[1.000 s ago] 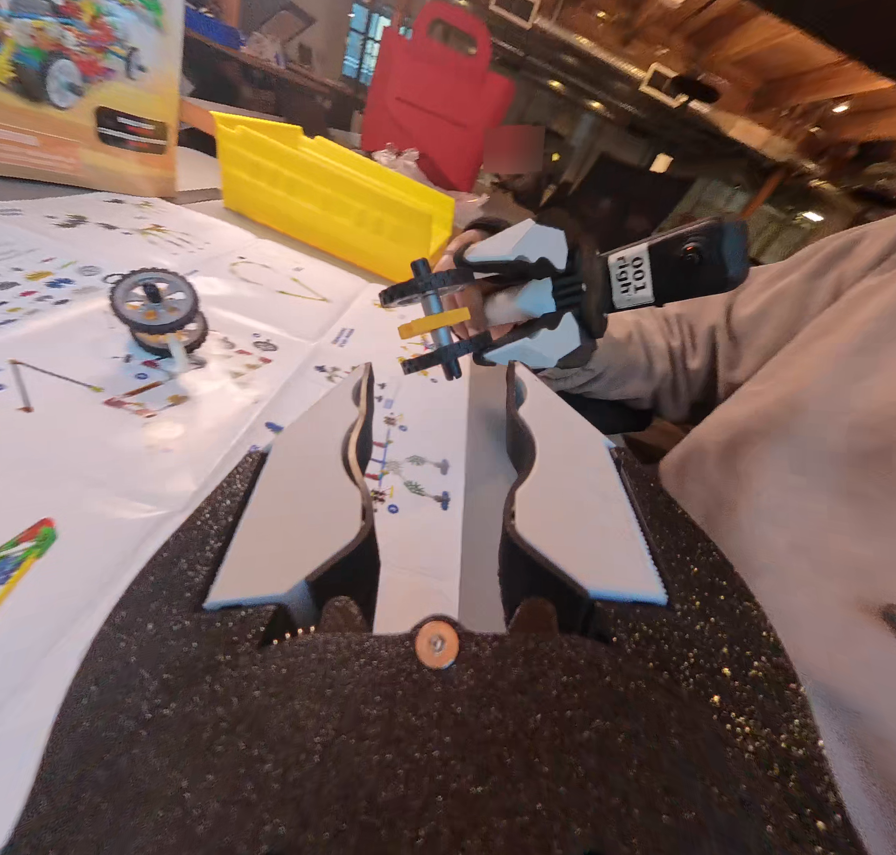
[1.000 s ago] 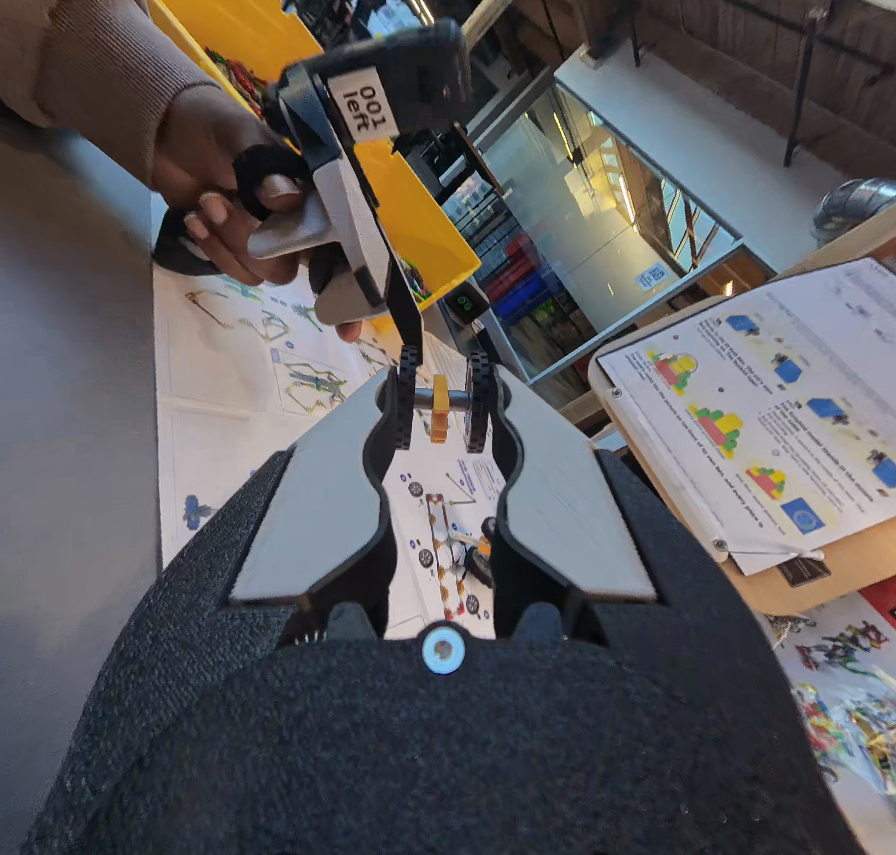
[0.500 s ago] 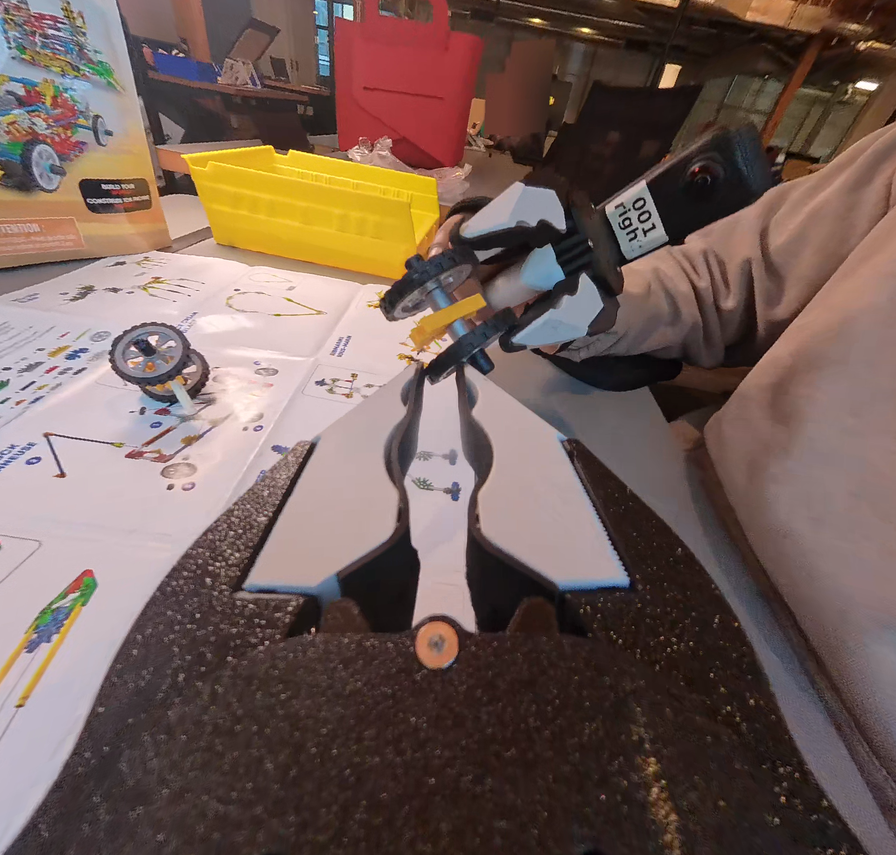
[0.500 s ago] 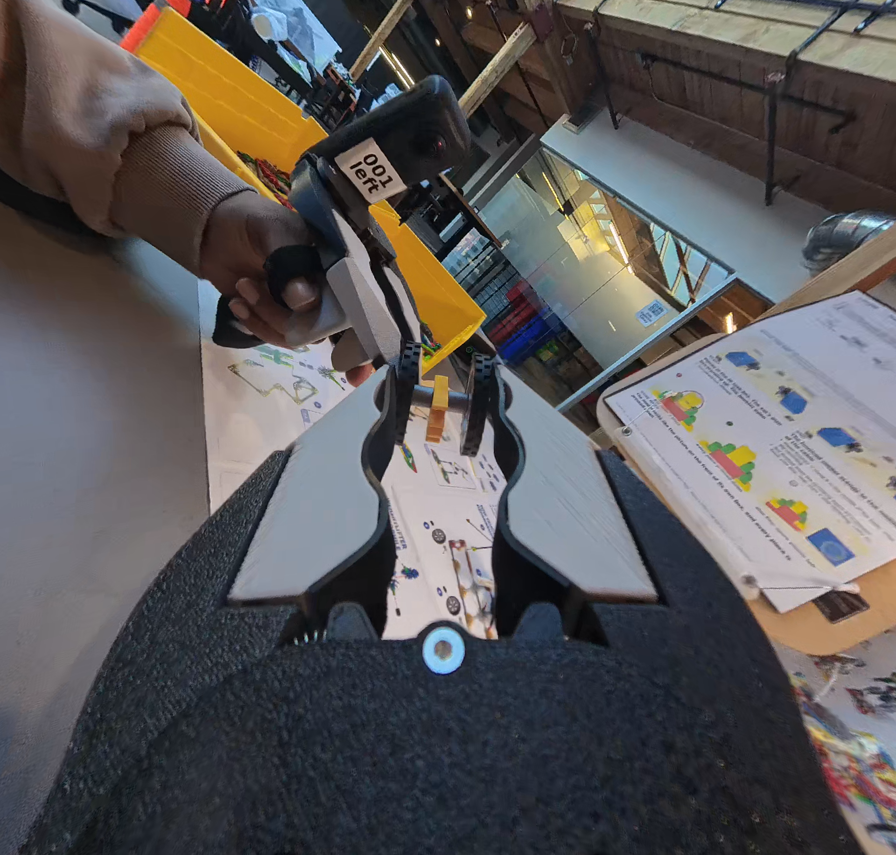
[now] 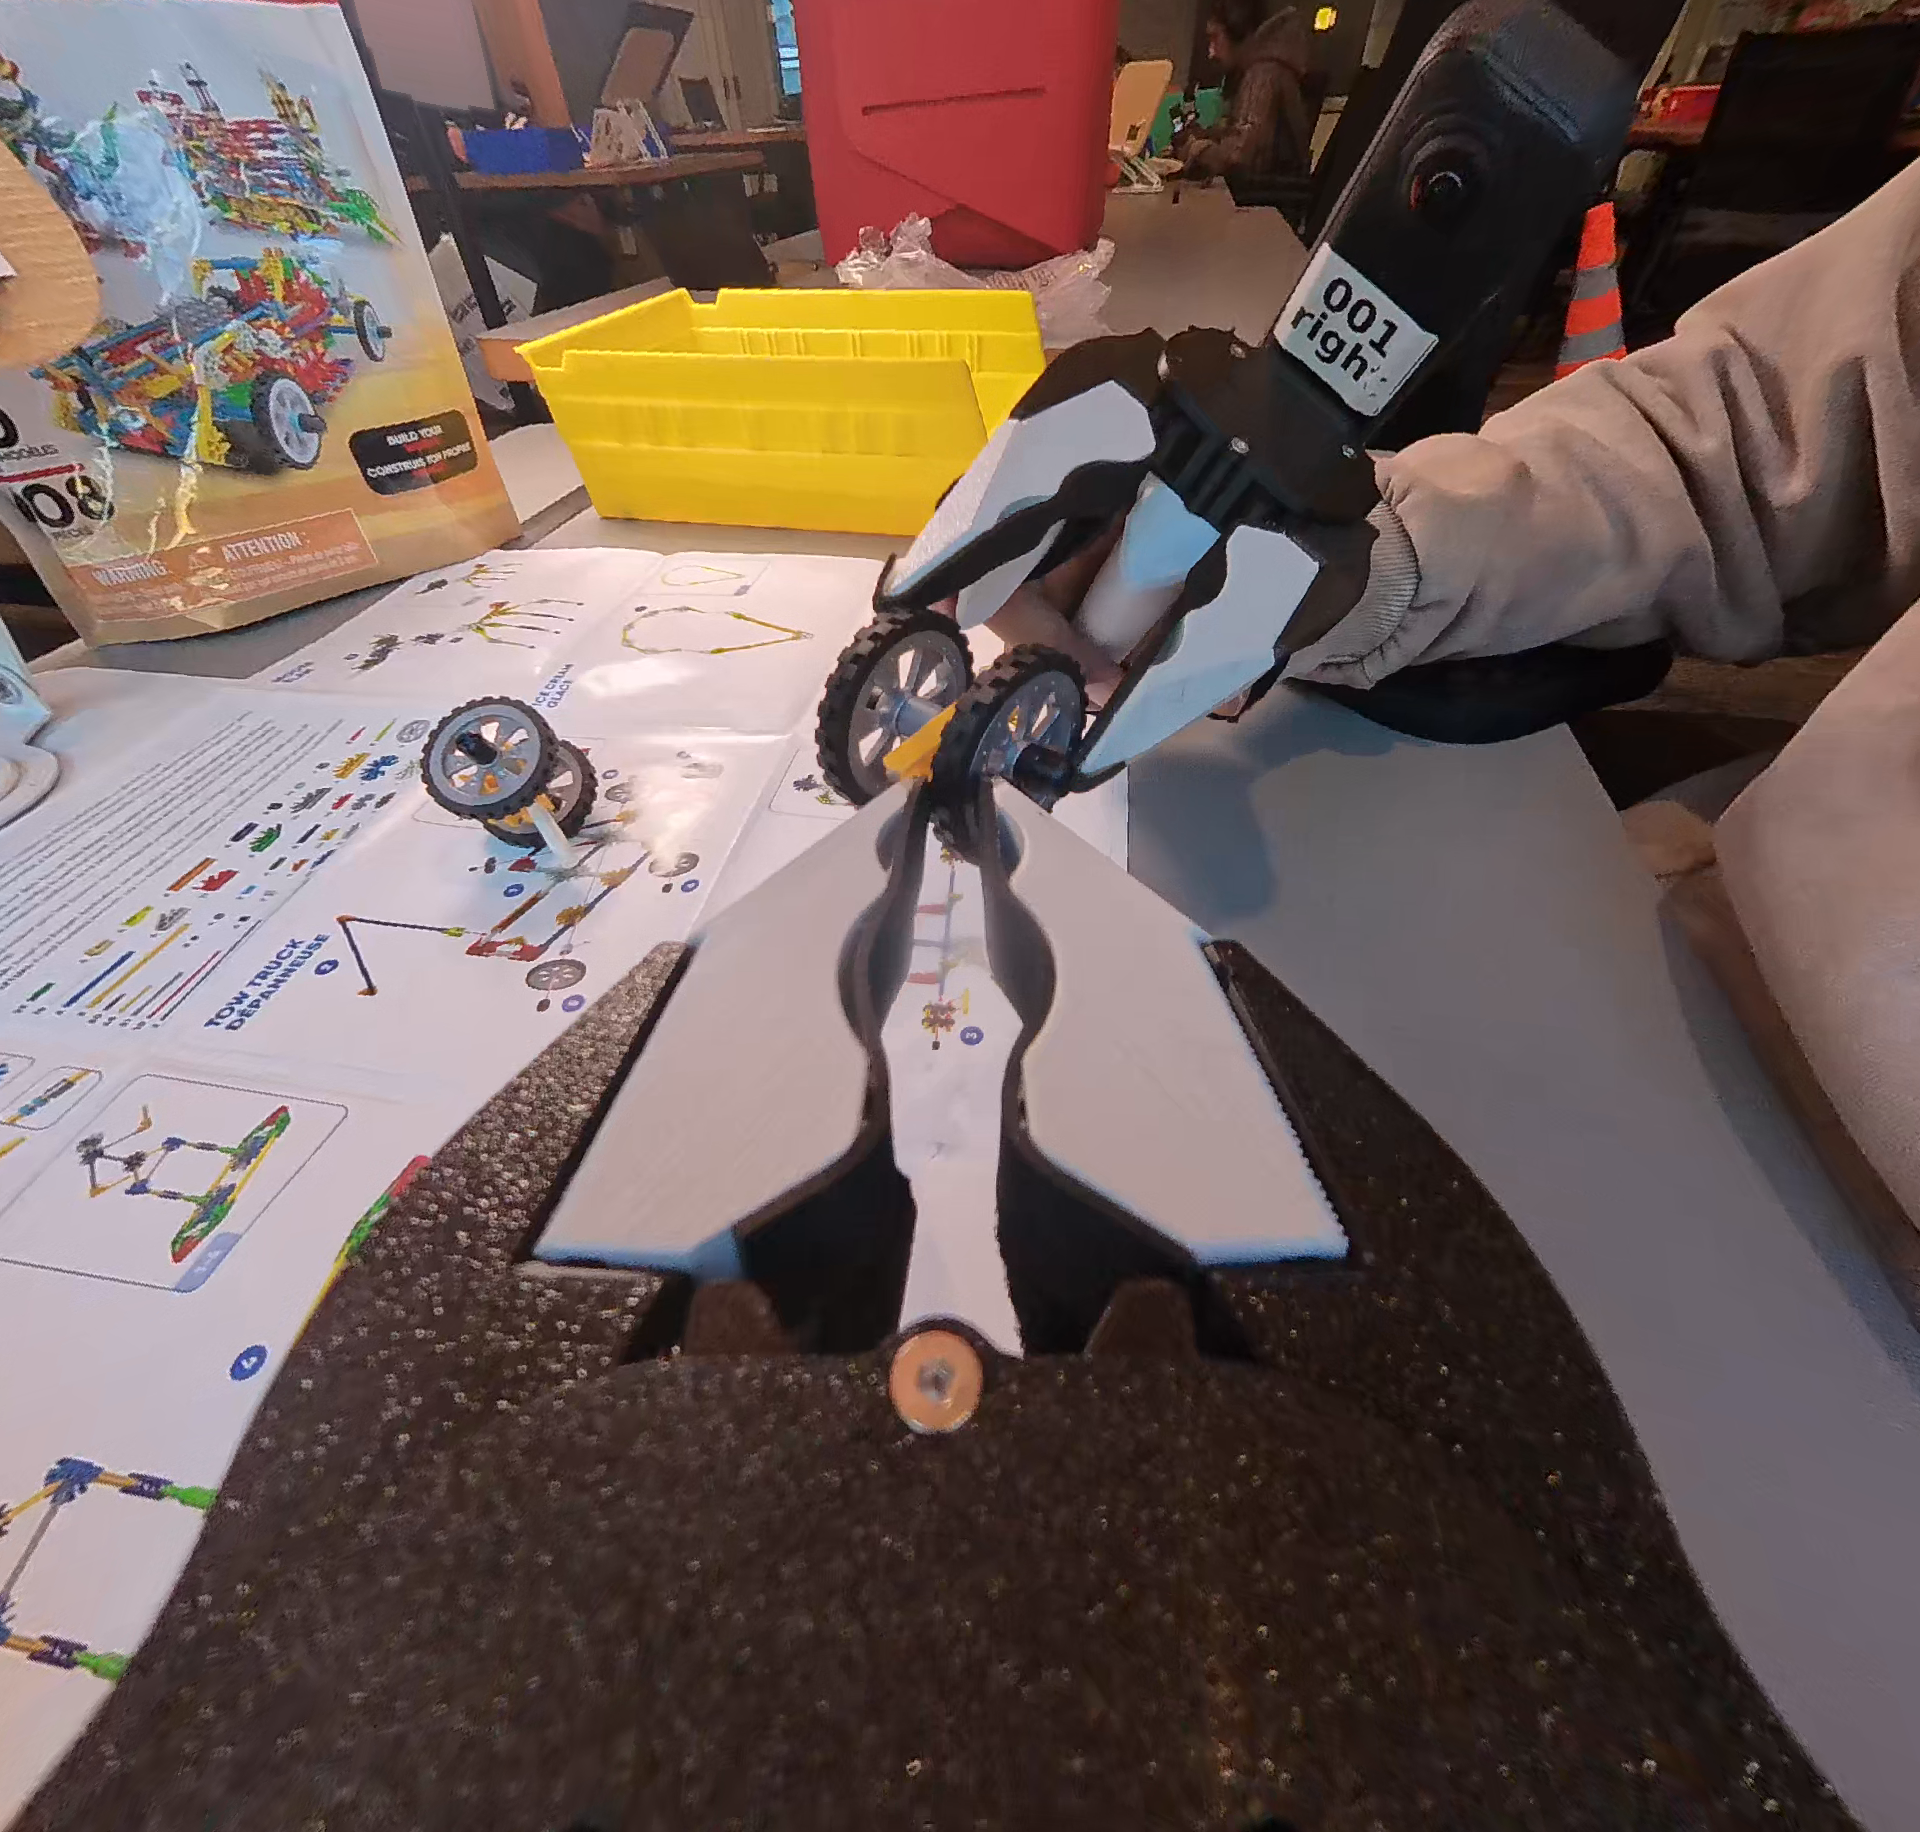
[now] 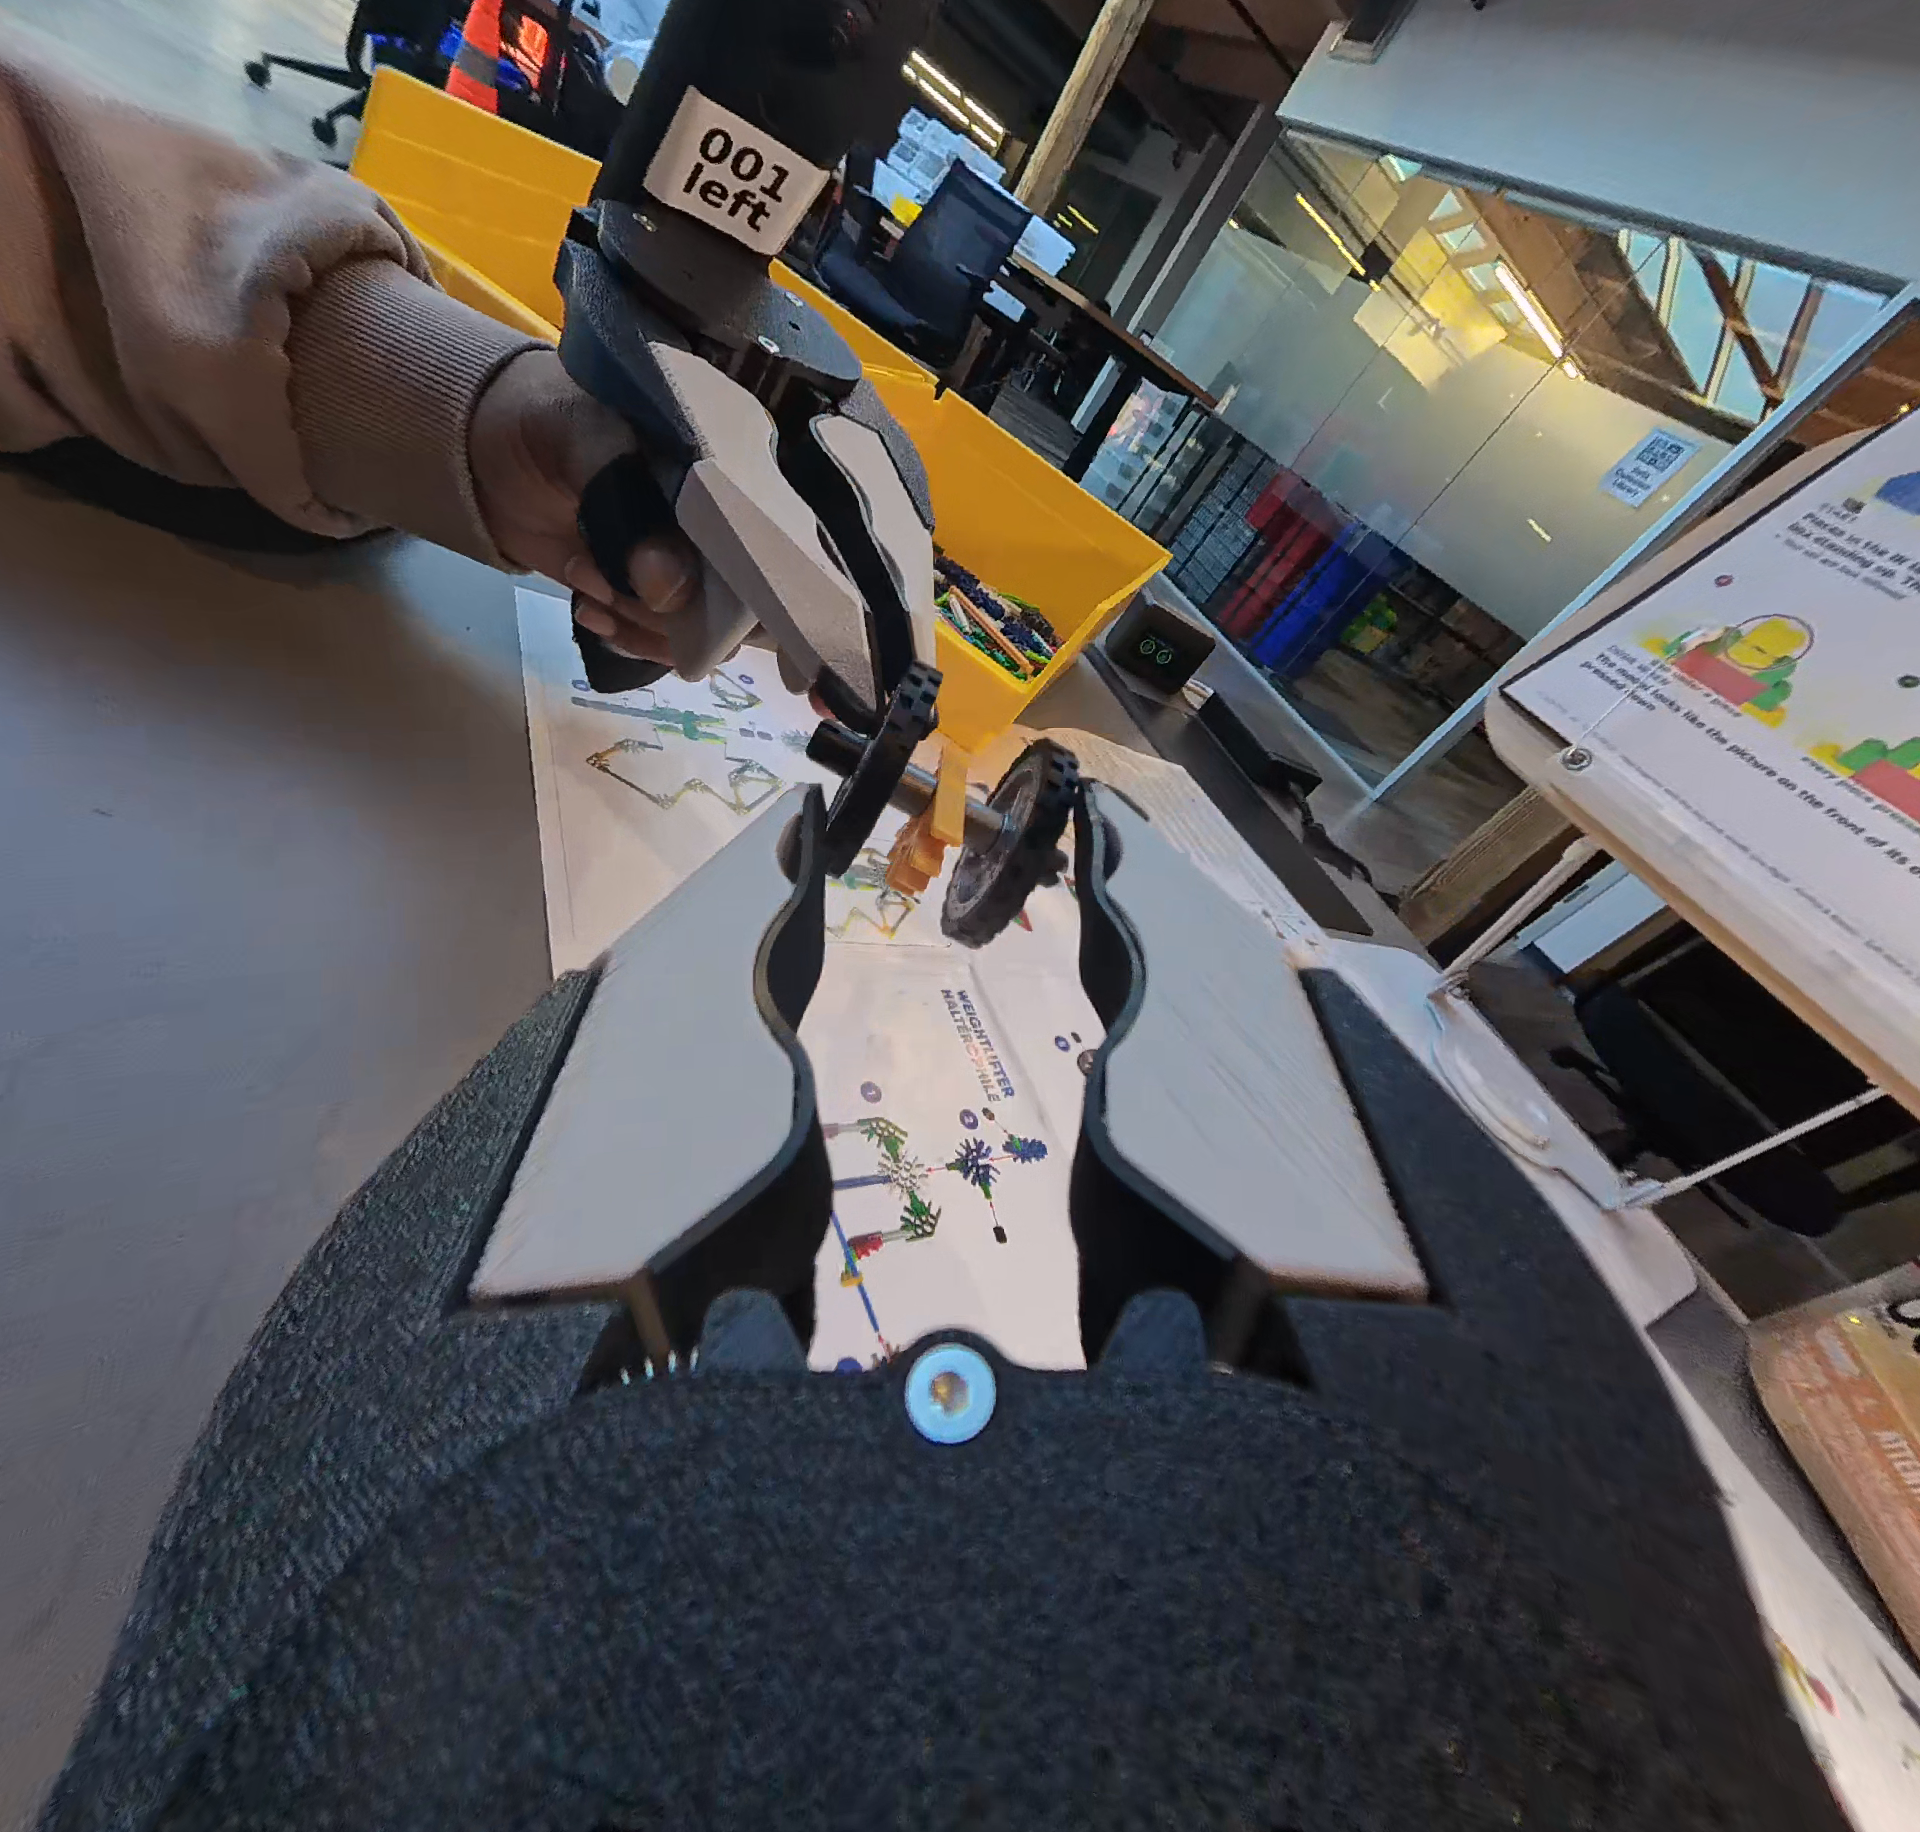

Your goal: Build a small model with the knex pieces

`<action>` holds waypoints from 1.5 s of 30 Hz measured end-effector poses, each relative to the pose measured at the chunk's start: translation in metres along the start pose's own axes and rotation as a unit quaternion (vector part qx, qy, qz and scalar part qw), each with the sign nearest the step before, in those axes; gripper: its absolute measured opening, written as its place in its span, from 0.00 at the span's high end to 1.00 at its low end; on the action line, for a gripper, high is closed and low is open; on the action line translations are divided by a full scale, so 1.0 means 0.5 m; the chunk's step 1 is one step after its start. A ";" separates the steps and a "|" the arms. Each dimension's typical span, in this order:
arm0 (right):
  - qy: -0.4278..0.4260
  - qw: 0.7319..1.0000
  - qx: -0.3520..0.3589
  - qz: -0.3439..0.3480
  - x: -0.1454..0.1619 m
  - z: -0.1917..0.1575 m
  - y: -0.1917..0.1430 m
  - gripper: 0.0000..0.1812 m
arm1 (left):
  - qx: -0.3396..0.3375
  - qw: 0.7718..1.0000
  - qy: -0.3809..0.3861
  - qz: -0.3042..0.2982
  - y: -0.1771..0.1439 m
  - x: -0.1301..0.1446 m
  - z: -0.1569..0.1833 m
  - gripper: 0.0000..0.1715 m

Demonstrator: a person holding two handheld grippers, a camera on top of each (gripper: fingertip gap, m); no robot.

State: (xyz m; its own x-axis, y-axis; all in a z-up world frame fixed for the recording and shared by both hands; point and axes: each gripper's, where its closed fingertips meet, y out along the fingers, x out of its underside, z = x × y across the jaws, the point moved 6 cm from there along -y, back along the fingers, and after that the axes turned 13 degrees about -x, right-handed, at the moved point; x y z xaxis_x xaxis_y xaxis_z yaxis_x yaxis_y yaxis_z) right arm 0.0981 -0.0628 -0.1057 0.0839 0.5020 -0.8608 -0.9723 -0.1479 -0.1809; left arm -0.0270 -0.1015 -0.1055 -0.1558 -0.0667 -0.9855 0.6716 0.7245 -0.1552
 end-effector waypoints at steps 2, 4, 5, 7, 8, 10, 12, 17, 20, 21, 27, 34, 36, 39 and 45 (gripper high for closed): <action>0.011 1.000 -0.011 -0.009 0.009 -0.001 0.003 0.74 | 0.001 1.000 -0.001 -0.004 0.002 0.003 0.000 0.96; 0.023 0.999 -0.018 -0.022 0.020 0.000 0.006 0.74 | 0.001 1.000 -0.002 -0.007 0.003 0.005 0.000 0.97; 0.027 0.999 -0.014 -0.033 0.027 0.002 0.007 0.75 | 0.002 1.000 -0.002 -0.007 0.003 0.005 0.001 0.97; 0.027 0.999 -0.006 -0.046 0.037 0.007 0.008 0.76 | 0.002 1.000 0.000 -0.008 0.004 0.005 0.002 0.98; 0.030 0.998 -0.007 -0.049 0.040 0.008 0.009 0.76 | 0.002 1.000 0.002 -0.011 0.005 0.006 0.003 0.98; 0.039 0.998 -0.014 -0.056 0.046 0.007 0.010 0.76 | -0.001 1.000 0.006 -0.022 0.008 0.011 0.003 0.98; 0.038 0.997 -0.018 -0.065 0.052 0.006 0.012 0.77 | -0.004 0.999 0.013 -0.032 0.011 0.016 0.004 0.98; 0.024 0.992 -0.026 -0.124 0.079 0.004 0.015 0.88 | -0.054 0.993 0.056 -0.085 0.026 0.043 -0.006 0.98; 0.041 0.981 -0.053 -0.182 0.110 -0.004 0.019 0.93 | -0.078 0.982 0.053 -0.161 0.037 0.083 -0.022 0.97; 0.051 0.979 -0.055 -0.190 0.117 -0.004 0.020 0.90 | -0.091 0.981 0.051 -0.165 0.038 0.084 -0.027 0.94; 0.117 0.977 0.071 -0.163 0.115 0.085 -0.028 0.77 | -0.170 0.975 -0.003 -0.142 0.016 0.069 -0.081 0.80; 0.243 0.934 0.185 -0.184 0.200 0.163 -0.097 0.66 | -0.287 0.951 -0.074 -0.093 -0.026 0.048 -0.150 0.65; 0.254 0.929 0.188 -0.193 0.209 0.169 -0.102 0.64 | -0.319 0.938 -0.092 -0.095 -0.042 0.045 -0.163 0.60; 0.249 0.930 0.174 -0.207 0.210 0.160 -0.096 0.65 | -0.349 0.927 -0.095 -0.098 -0.064 0.041 -0.165 0.57; 0.205 0.932 0.165 -0.248 0.213 0.144 -0.075 0.66 | -0.354 0.927 -0.090 -0.084 -0.085 0.036 -0.158 0.58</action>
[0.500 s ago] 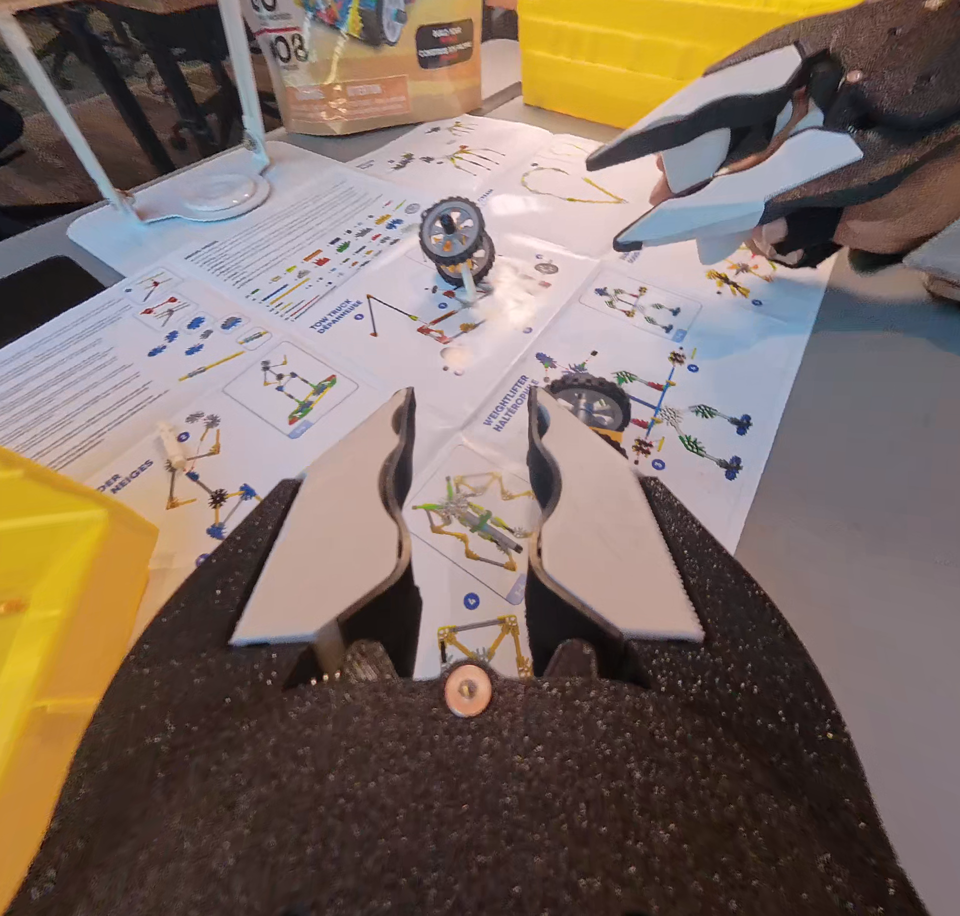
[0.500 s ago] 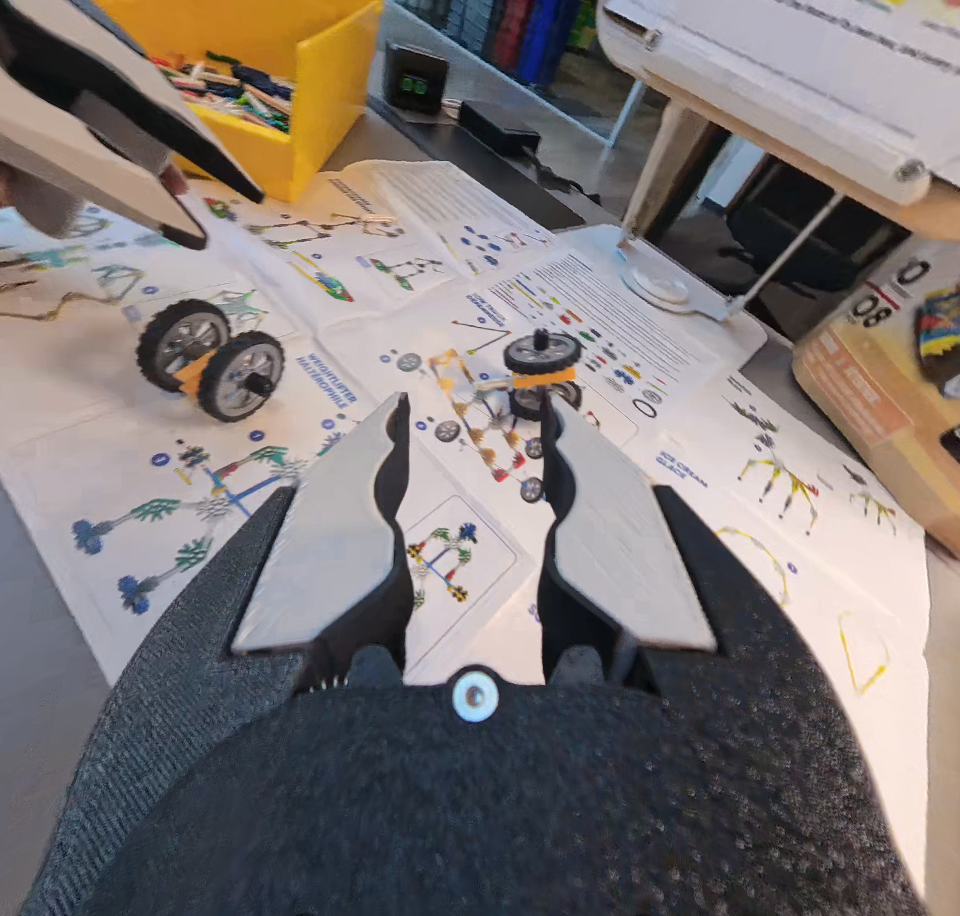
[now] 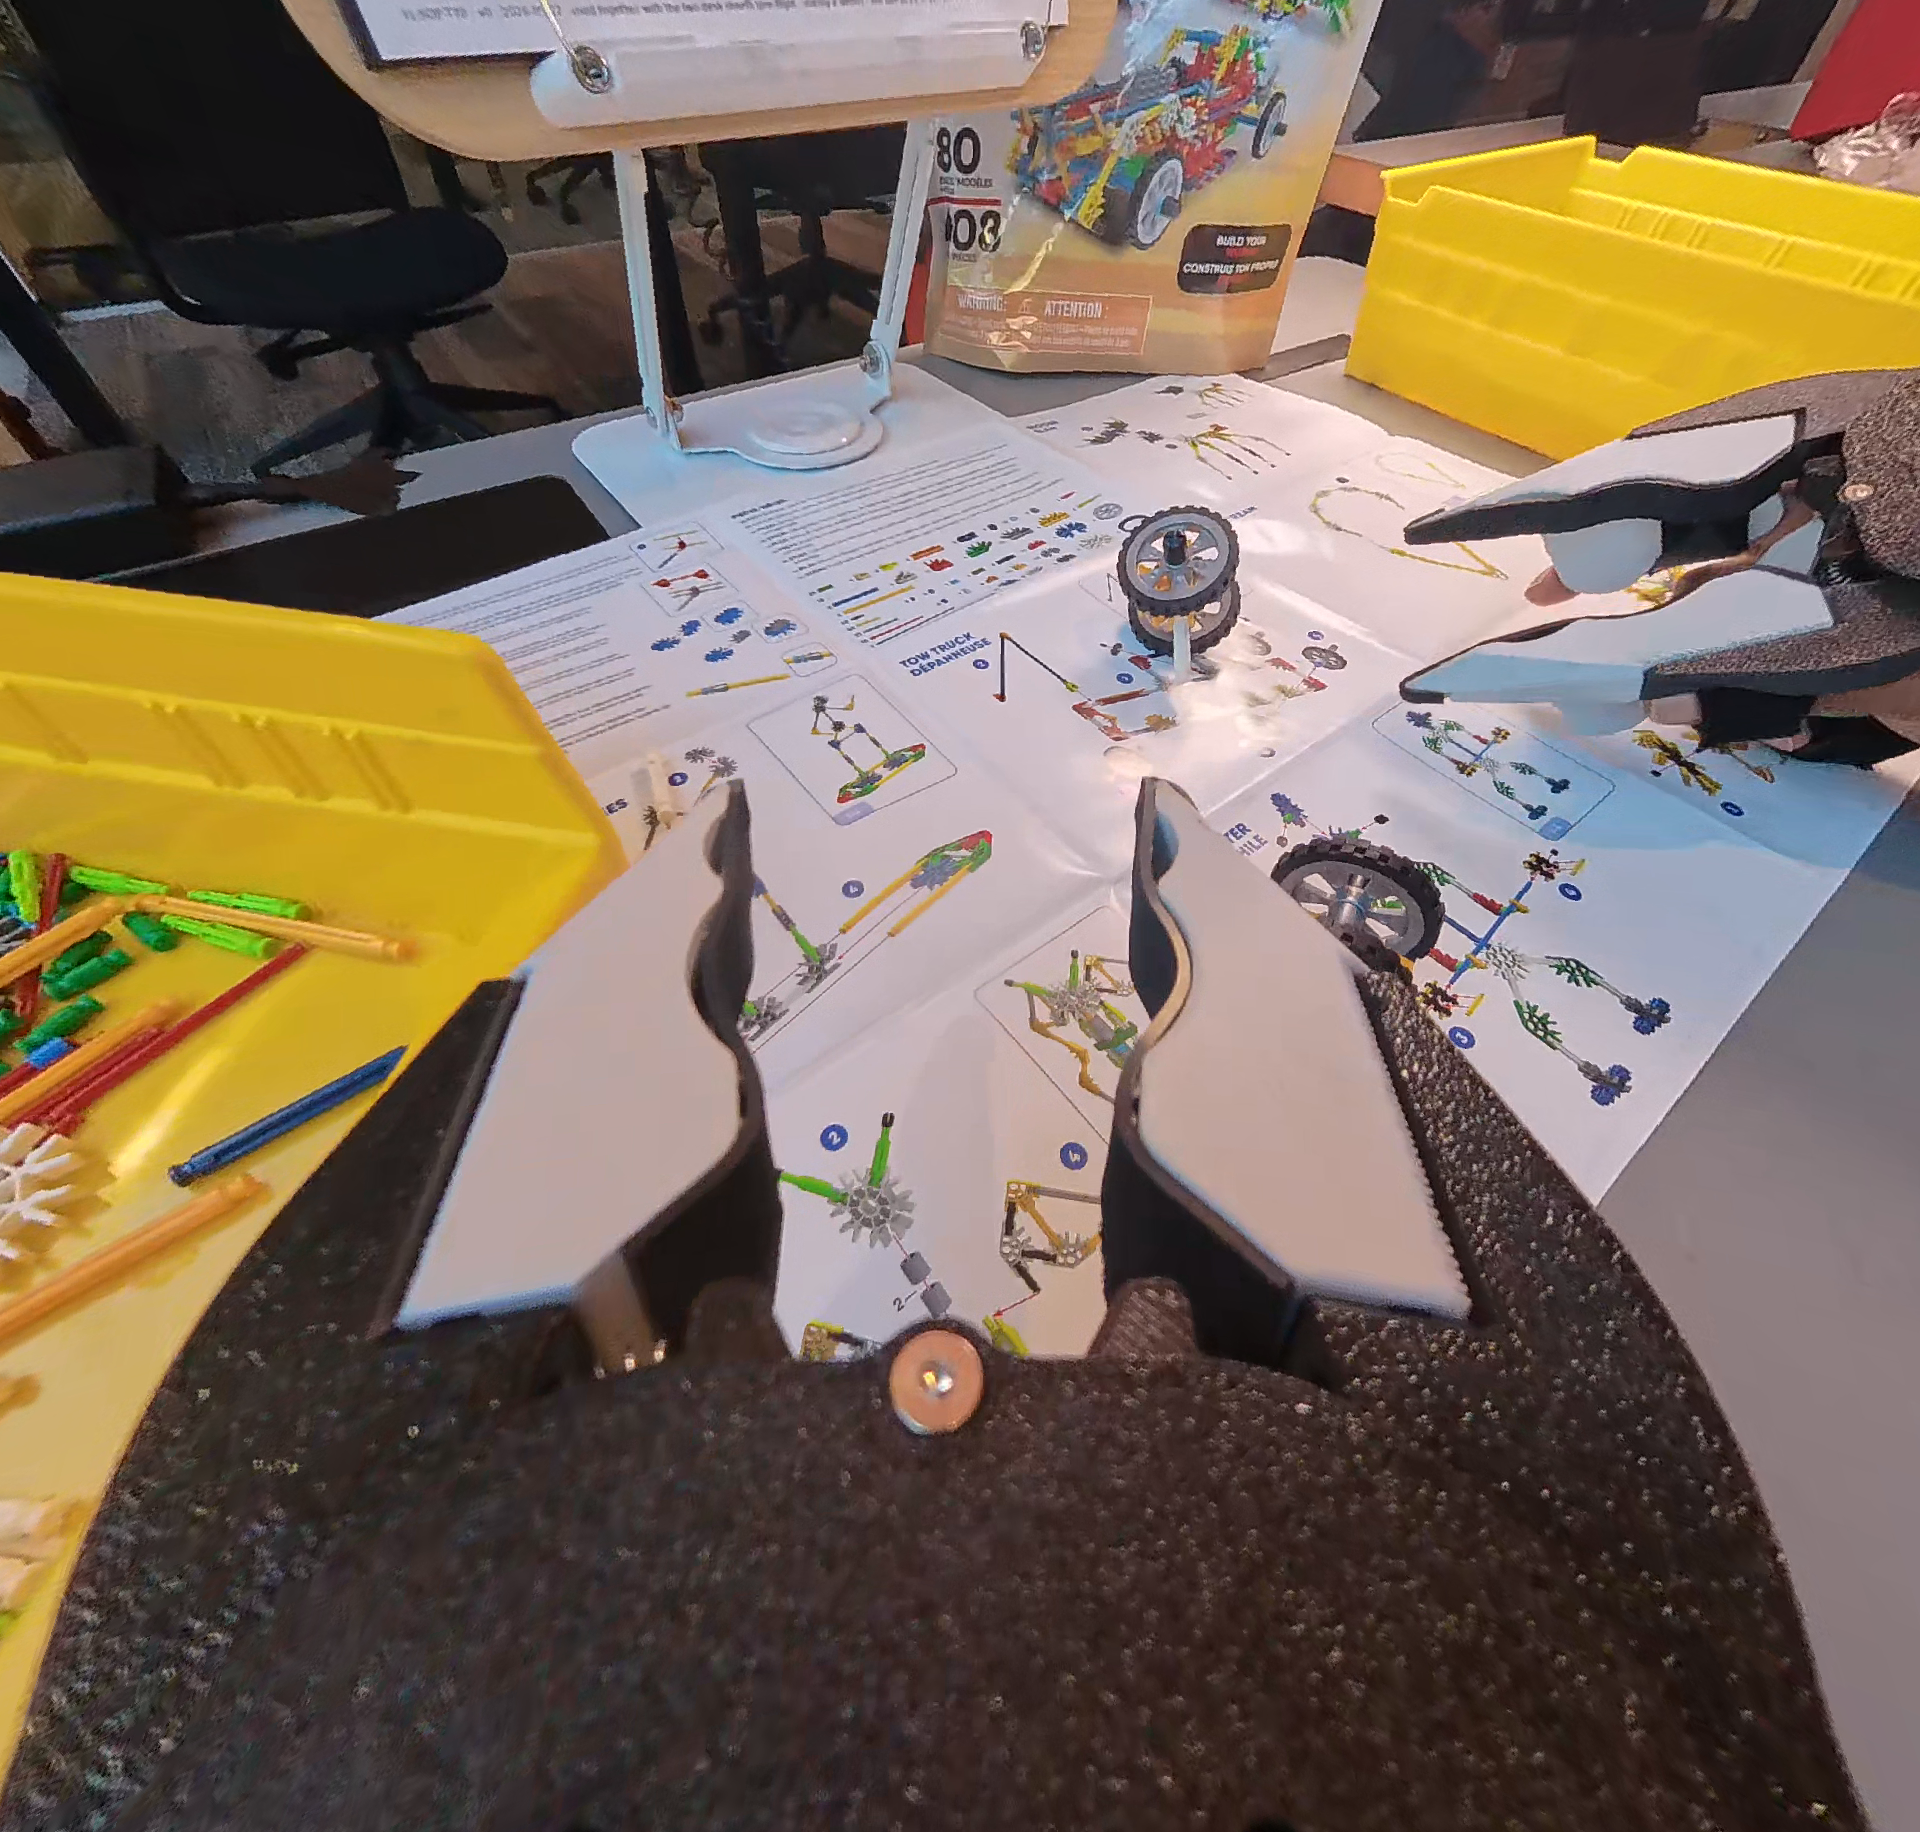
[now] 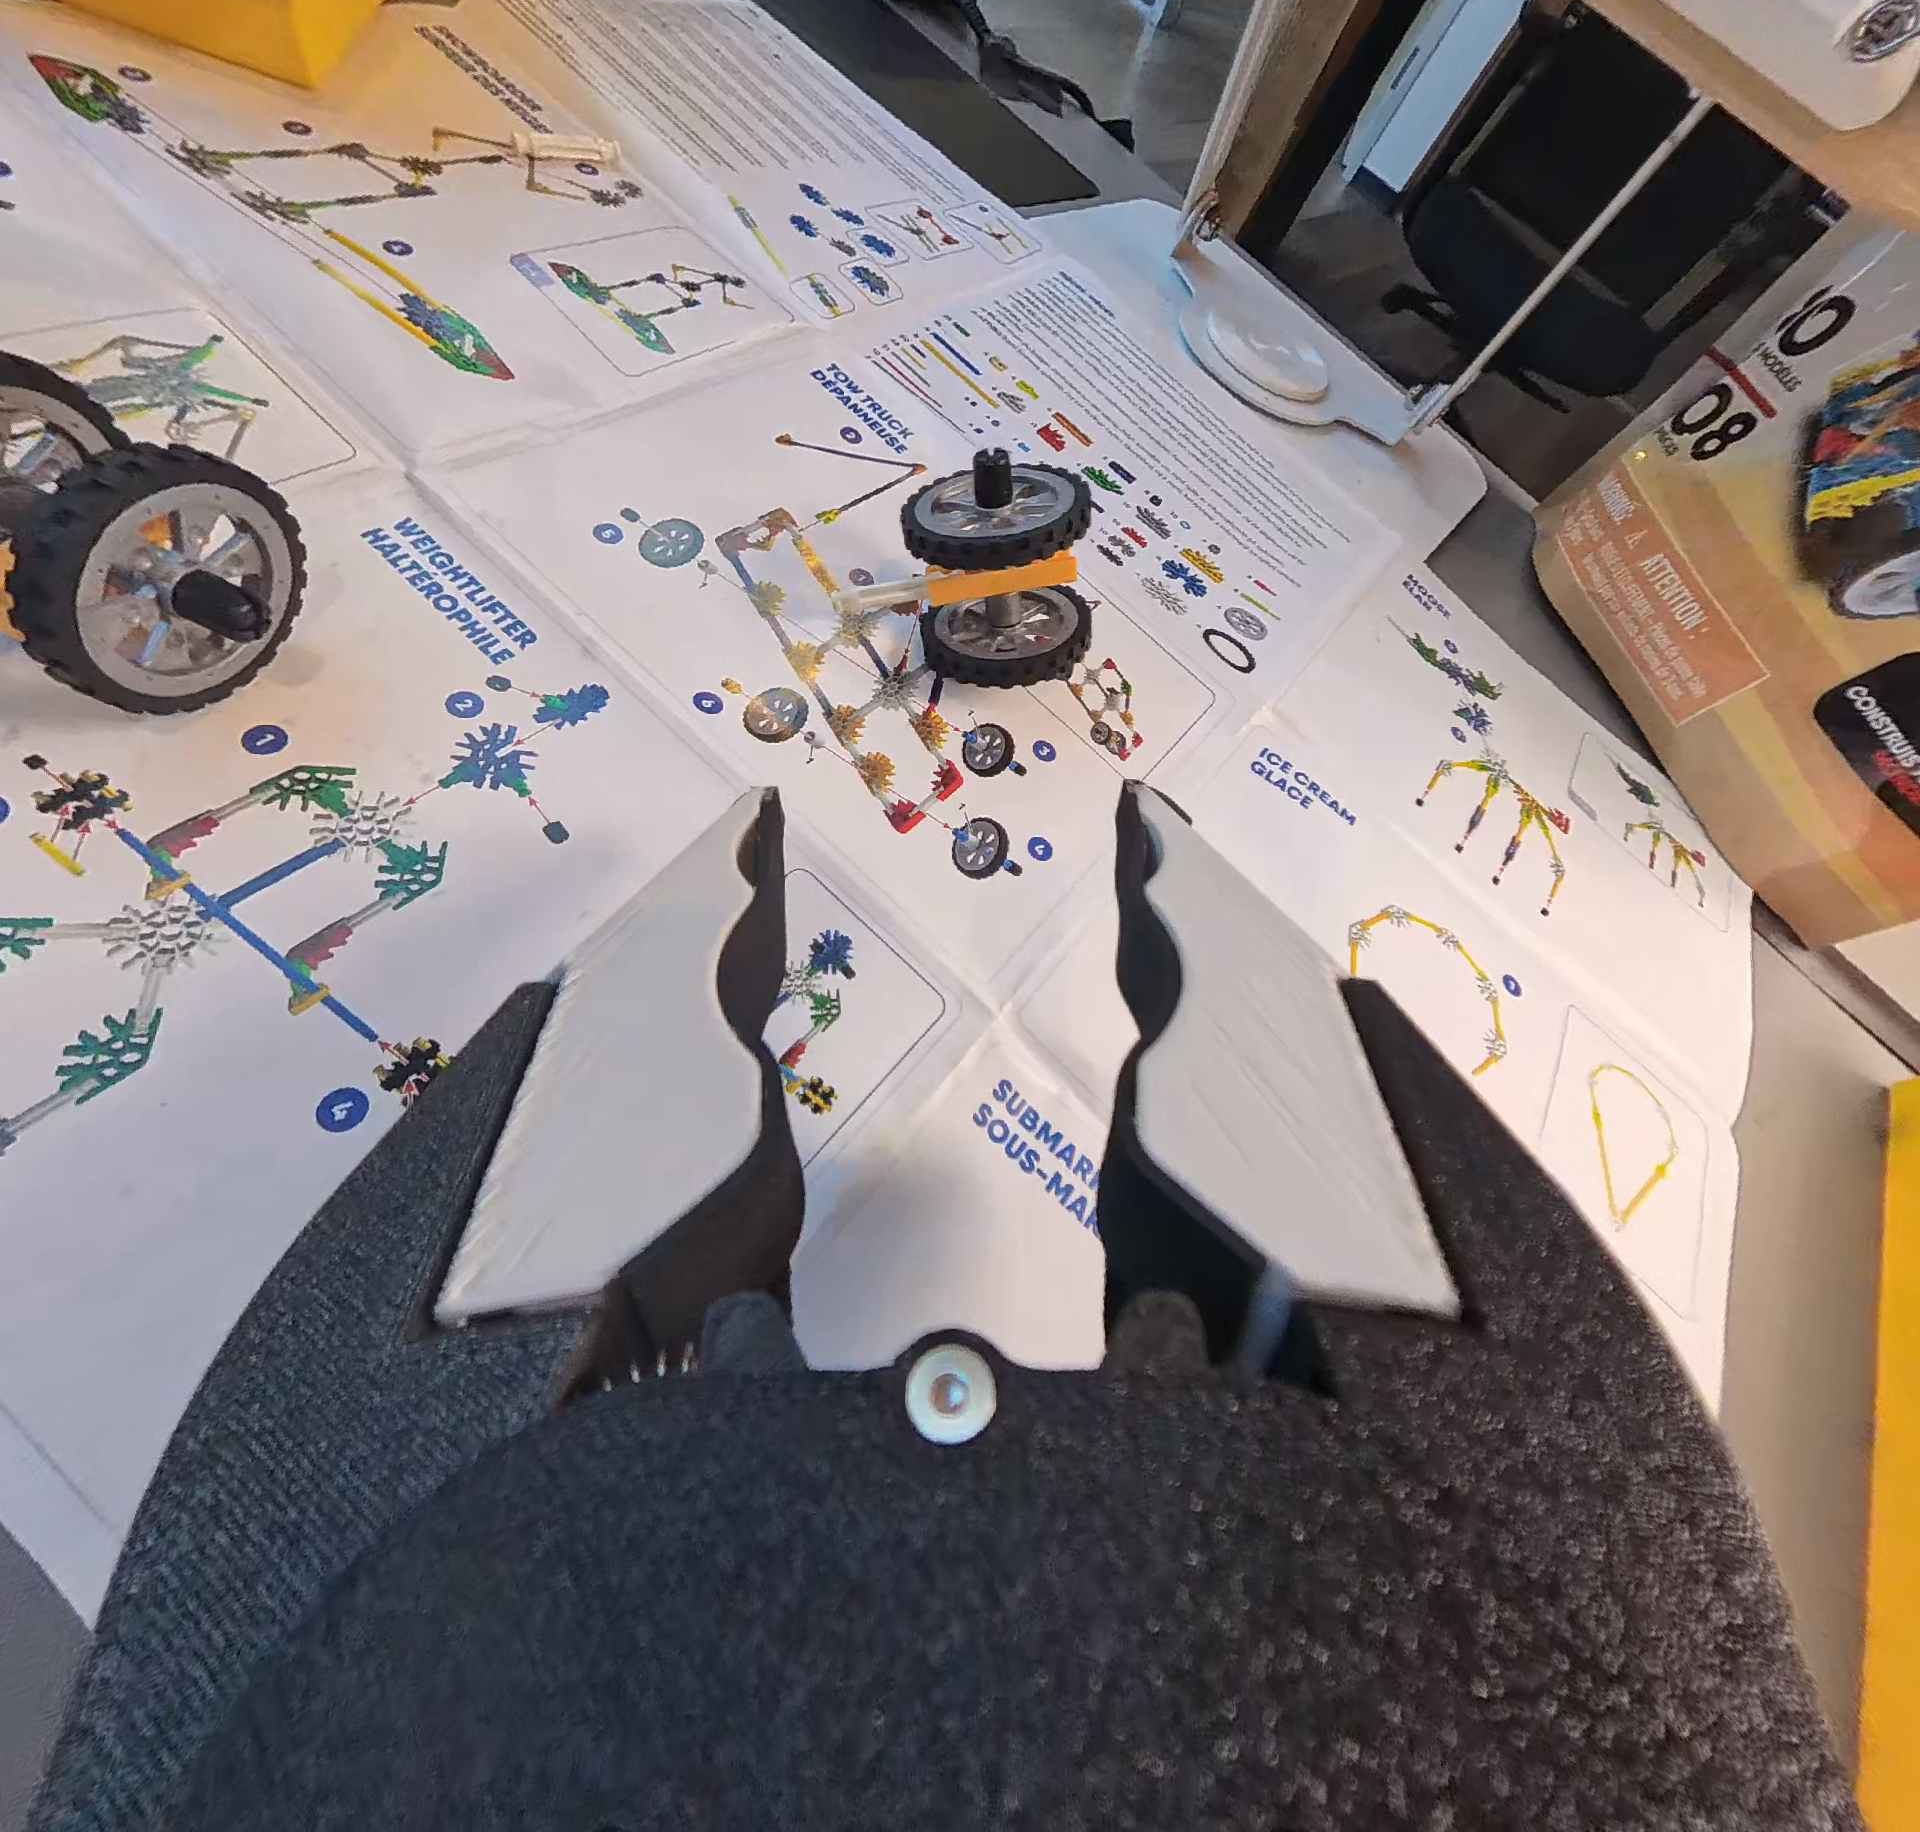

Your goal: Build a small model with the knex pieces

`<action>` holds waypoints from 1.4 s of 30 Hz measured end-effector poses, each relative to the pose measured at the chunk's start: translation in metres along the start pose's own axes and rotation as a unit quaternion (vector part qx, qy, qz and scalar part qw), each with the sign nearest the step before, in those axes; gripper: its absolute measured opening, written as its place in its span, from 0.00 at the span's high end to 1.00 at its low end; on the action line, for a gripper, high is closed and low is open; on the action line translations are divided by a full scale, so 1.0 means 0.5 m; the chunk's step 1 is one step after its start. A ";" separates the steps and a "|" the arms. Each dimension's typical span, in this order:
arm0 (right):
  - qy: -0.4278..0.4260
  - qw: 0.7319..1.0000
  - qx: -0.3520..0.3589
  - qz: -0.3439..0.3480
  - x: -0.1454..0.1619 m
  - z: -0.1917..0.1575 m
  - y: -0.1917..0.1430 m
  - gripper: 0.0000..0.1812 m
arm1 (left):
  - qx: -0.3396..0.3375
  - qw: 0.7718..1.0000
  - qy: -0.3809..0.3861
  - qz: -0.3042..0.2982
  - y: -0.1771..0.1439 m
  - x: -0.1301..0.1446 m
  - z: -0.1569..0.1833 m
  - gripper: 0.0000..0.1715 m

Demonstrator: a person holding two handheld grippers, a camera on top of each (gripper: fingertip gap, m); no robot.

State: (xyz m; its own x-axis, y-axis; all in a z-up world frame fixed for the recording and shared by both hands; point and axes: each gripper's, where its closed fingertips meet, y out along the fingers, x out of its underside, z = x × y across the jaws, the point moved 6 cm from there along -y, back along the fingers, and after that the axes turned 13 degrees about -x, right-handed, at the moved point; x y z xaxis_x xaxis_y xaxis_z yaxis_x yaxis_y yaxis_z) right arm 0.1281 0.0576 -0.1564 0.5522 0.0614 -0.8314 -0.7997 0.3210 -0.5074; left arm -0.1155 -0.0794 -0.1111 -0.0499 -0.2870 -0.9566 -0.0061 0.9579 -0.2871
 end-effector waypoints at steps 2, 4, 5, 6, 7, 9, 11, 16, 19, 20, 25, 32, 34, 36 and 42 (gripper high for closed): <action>-0.007 1.000 0.004 -0.004 0.000 -0.002 0.001 0.66 | -0.002 1.000 -0.003 0.000 0.001 0.001 -0.004 0.58; -0.009 1.000 0.006 -0.002 0.000 -0.002 0.000 0.66 | 0.001 1.000 -0.006 -0.008 0.005 0.007 -0.005 0.58; -0.009 1.000 0.006 -0.002 0.000 -0.002 0.000 0.66 | 0.003 1.000 -0.007 -0.014 0.008 0.011 -0.005 0.58; -0.009 1.000 0.007 -0.001 0.000 -0.002 0.000 0.66 | 0.005 1.000 -0.007 -0.019 0.011 0.015 -0.003 0.58; -0.010 1.000 0.007 -0.002 0.000 -0.002 0.000 0.66 | 0.007 1.000 -0.005 -0.024 0.013 0.019 -0.001 0.58; -0.014 1.000 0.007 -0.003 0.000 -0.004 0.001 0.66 | 0.010 0.999 0.000 -0.033 0.019 0.027 0.002 0.58; -0.020 1.000 0.008 -0.006 0.000 -0.007 0.002 0.67 | 0.012 0.999 0.007 -0.039 0.023 0.033 0.005 0.58; -0.028 1.000 0.008 -0.007 0.000 -0.010 0.002 0.66 | 0.012 0.999 0.013 -0.047 0.027 0.039 0.007 0.57; -0.025 1.000 0.005 -0.001 -0.001 -0.010 0.000 0.66 | 0.019 0.998 0.019 -0.060 0.029 0.045 0.011 0.55; -0.023 1.000 0.005 0.000 -0.002 -0.009 -0.001 0.66 | 0.021 0.997 0.025 -0.068 0.031 0.049 0.013 0.54; -0.021 1.000 0.002 -0.001 -0.001 -0.009 0.000 0.65 | 0.035 0.994 0.049 -0.091 0.038 0.064 0.028 0.54; -0.044 0.999 -0.002 -0.008 -0.001 -0.020 0.003 0.67 | 0.032 0.994 0.052 -0.086 0.035 0.062 0.028 0.54; -0.048 0.999 -0.005 -0.010 0.000 -0.023 0.004 0.67 | 0.034 0.994 0.049 -0.088 0.036 0.062 0.027 0.54; -0.046 0.999 -0.011 -0.012 0.000 -0.023 0.006 0.67 | 0.037 0.994 0.050 -0.090 0.037 0.063 0.029 0.54; -0.023 0.999 -0.030 0.015 -0.014 -0.006 0.014 0.67 | 0.036 0.992 0.070 -0.095 0.040 0.067 0.038 0.54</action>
State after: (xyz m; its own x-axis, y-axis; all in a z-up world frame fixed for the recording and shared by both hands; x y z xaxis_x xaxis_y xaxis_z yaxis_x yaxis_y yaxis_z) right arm 0.1176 0.0564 -0.1548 0.5372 0.1144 -0.8357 -0.8279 0.2605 -0.4966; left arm -0.0983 -0.0702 -0.1500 -0.1940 -0.4538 -0.8697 0.0429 0.8818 -0.4697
